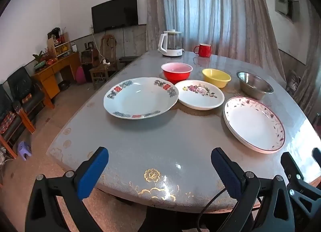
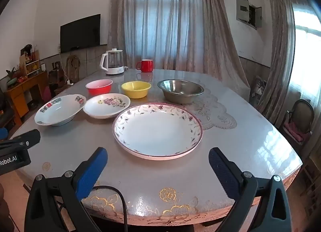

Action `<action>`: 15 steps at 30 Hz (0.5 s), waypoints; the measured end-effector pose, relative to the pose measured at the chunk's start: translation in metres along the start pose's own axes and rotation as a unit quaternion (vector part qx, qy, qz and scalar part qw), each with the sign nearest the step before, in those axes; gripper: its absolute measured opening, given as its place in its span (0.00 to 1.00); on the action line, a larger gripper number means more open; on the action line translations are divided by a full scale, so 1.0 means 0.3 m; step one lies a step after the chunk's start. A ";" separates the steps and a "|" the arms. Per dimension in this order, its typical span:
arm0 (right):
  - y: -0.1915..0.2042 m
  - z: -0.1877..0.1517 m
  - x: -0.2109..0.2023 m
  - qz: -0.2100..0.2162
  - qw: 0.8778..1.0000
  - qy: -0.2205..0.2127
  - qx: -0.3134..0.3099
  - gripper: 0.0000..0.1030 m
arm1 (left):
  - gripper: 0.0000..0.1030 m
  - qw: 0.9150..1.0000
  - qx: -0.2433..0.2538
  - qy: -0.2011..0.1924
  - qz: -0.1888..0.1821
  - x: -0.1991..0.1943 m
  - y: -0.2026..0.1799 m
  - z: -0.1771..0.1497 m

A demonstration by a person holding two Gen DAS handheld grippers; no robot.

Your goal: Organize plates and bowls

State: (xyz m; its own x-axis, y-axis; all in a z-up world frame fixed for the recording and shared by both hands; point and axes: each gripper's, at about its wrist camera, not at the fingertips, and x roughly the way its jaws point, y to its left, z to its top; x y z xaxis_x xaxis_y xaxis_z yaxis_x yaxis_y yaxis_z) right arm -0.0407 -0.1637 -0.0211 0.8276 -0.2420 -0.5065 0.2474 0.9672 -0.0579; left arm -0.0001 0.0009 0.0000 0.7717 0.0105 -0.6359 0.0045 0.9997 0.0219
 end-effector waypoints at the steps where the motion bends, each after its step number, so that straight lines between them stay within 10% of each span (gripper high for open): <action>1: 0.003 0.001 0.000 0.000 1.000 -0.002 -0.001 1.00 | 1.00 1.000 -0.001 0.001 0.002 -0.001 0.003 0.000; 15: 0.003 -0.027 0.026 0.011 1.000 0.017 0.004 1.00 | 1.00 0.999 0.004 0.031 -0.020 0.042 0.000 -0.009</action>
State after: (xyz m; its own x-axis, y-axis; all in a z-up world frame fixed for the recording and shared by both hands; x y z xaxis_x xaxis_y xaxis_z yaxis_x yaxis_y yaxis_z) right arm -0.0380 -0.1640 -0.0321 0.8153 -0.2167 -0.5369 0.2329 0.9717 -0.0385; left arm 0.0078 0.0010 -0.0102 0.7297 -0.0271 -0.6832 0.0388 0.9992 0.0018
